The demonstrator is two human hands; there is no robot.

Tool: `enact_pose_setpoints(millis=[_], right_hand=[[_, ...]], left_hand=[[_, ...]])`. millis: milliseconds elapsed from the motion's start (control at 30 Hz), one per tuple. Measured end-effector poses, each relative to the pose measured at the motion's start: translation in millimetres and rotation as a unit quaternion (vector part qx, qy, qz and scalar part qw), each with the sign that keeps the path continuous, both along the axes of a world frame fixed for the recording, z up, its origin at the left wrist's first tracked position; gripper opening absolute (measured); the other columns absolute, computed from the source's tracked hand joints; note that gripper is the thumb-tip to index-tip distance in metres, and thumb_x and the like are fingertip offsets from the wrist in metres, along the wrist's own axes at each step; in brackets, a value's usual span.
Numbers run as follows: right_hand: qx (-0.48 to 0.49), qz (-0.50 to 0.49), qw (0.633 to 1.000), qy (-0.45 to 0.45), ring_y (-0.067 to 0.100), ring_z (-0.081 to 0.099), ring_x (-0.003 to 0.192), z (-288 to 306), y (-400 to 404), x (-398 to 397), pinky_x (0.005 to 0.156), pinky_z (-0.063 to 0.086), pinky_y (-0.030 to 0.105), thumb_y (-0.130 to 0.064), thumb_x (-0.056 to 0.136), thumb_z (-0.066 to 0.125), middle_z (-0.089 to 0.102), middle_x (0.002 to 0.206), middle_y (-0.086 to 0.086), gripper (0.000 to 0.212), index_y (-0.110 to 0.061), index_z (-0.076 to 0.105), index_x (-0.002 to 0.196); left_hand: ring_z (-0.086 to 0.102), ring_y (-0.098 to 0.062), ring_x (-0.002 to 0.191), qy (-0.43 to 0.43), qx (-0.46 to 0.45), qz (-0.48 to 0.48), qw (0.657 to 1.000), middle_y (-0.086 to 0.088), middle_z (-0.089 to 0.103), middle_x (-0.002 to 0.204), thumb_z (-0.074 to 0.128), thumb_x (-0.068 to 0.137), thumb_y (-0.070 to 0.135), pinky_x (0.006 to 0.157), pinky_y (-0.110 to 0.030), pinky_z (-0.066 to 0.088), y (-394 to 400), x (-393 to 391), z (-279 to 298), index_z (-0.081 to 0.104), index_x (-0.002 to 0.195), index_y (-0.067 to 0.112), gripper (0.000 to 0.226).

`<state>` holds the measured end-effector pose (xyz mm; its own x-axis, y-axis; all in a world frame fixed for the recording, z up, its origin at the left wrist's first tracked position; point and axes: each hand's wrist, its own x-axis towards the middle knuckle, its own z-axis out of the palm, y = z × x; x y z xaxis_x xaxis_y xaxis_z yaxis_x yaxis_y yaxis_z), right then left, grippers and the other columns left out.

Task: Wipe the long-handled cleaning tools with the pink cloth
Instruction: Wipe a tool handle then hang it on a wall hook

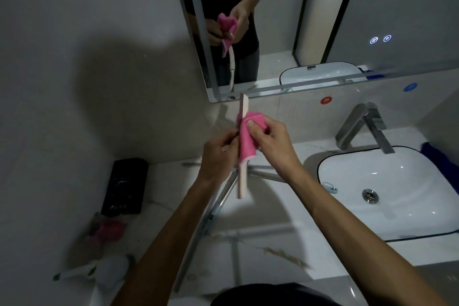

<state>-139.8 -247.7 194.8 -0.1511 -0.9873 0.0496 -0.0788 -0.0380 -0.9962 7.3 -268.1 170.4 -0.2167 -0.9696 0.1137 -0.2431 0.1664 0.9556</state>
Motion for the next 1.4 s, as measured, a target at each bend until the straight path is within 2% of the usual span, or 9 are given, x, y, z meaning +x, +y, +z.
enact_pose_setpoints(millis=[133, 267, 467, 700, 833, 1033, 1167, 1233, 1400], right_hand=[[0.024, 0.025, 0.999, -0.008, 0.007, 0.071, 0.083, 2.9, 1.2, -1.2, 0.076, 0.058, 0.021, -0.013, 0.091, 0.071, 0.072, 0.094, 0.003, 0.021, -0.014, 0.068, 0.112], [0.000, 0.018, 0.988, 0.151, 0.000, 0.061, 0.068, 1.3, -0.8, -3.3, 0.071, 0.054, 0.019, 0.002, 0.080, 0.071, 0.069, 0.080, -0.004, 0.034, -0.019, 0.072, 0.107], [-0.040, -0.014, 0.977, 0.211, 0.012, 0.068, 0.059, -7.1, 4.6, 3.5, 0.060, 0.060, 0.039, 0.000, 0.087, 0.065, 0.072, 0.074, -0.001, 0.025, -0.018, 0.074, 0.102], [-0.073, 0.004, 0.965, 0.253, 0.017, 0.068, 0.065, -12.4, 1.8, 4.4, 0.063, 0.059, 0.045, -0.008, 0.090, 0.070, 0.072, 0.077, -0.001, 0.020, -0.014, 0.073, 0.108], [-0.089, -0.007, 0.950, 0.301, 0.016, 0.067, 0.065, -15.7, 1.7, 10.4, 0.063, 0.058, 0.042, -0.014, 0.091, 0.064, 0.072, 0.076, -0.007, 0.020, -0.023, 0.072, 0.108], [0.037, -0.061, 0.924, 0.375, 0.020, 0.070, 0.070, -32.0, 7.9, -4.2, 0.065, 0.059, 0.042, -0.025, 0.097, 0.062, 0.076, 0.087, -0.011, 0.007, -0.024, 0.069, 0.094], [0.168, -0.019, 0.898, 0.407, 0.019, 0.068, 0.073, -41.7, 11.0, -5.7, 0.075, 0.060, 0.043, -0.025, 0.095, 0.065, 0.066, 0.073, -0.010, 0.015, -0.032, 0.060, 0.082], [0.192, 0.018, 0.893, 0.406, 0.028, 0.068, 0.087, -41.7, 10.2, -0.8, 0.083, 0.058, 0.045, -0.021, 0.090, 0.069, 0.071, 0.093, 0.003, 0.009, -0.026, 0.065, 0.097], [0.096, 0.056, 0.923, 0.368, 0.028, 0.054, 0.126, -30.0, 6.6, 21.9, 0.105, 0.042, 0.037, -0.027, 0.088, 0.076, 0.057, 0.142, 0.010, 0.060, -0.010, 0.052, 0.141]], left_hand=[[0.064, -0.022, 0.075, 0.006, 0.010, -0.027, 1.000, -0.018, 0.069, 0.085, 0.052, 0.103, 0.010, 0.068, -0.035, 0.051, 4.9, -3.4, -6.2, 0.070, 0.099, 0.001, 0.021], [0.070, -0.019, 0.099, -0.005, -0.014, -0.027, 1.000, 0.000, 0.074, 0.109, 0.051, 0.098, 0.000, 0.087, -0.032, 0.055, 2.6, 0.4, -10.9, 0.067, 0.128, 0.017, 0.039], [0.066, -0.010, 0.077, 0.024, 0.008, 0.095, 0.995, 0.002, 0.068, 0.079, 0.068, 0.083, -0.003, 0.072, -0.022, 0.050, -1.1, -7.1, -2.8, 0.066, 0.084, 0.006, 0.010], [0.060, -0.003, 0.086, 0.016, -0.027, 0.129, 0.991, -0.003, 0.062, 0.101, 0.066, 0.094, 0.020, 0.075, -0.021, 0.052, -3.6, 4.7, 1.2, 0.068, 0.093, 0.010, 0.010], [0.057, -0.004, 0.076, 0.063, -0.012, 0.129, 0.990, 0.005, 0.061, 0.081, 0.059, 0.098, 0.013, 0.069, -0.018, 0.045, 0.2, 1.2, 3.7, 0.061, 0.084, 0.016, 0.015], [0.068, -0.020, 0.090, 0.110, 0.004, 0.189, 0.976, -0.004, 0.067, 0.093, 0.058, 0.097, 0.007, 0.081, -0.038, 0.059, -13.1, 27.7, -2.7, 0.061, 0.097, 0.012, 0.006], [0.070, -0.019, 0.090, 0.121, 0.056, 0.248, 0.960, -0.010, 0.069, 0.101, 0.058, 0.096, 0.006, 0.080, -0.036, 0.061, -19.3, 42.9, -14.0, 0.063, 0.099, 0.014, 0.010], [0.067, -0.017, 0.080, 0.138, 0.063, 0.284, 0.947, -0.009, 0.067, 0.092, 0.059, 0.093, 0.003, 0.071, -0.033, 0.057, -20.1, 47.7, -15.8, 0.062, 0.088, 0.018, 0.017], [0.061, -0.006, 0.067, 0.091, 0.023, 0.235, 0.967, -0.003, 0.063, 0.076, 0.061, 0.084, -0.003, 0.062, -0.022, 0.050, -12.3, 49.3, -9.4, 0.060, 0.080, 0.014, 0.017]])
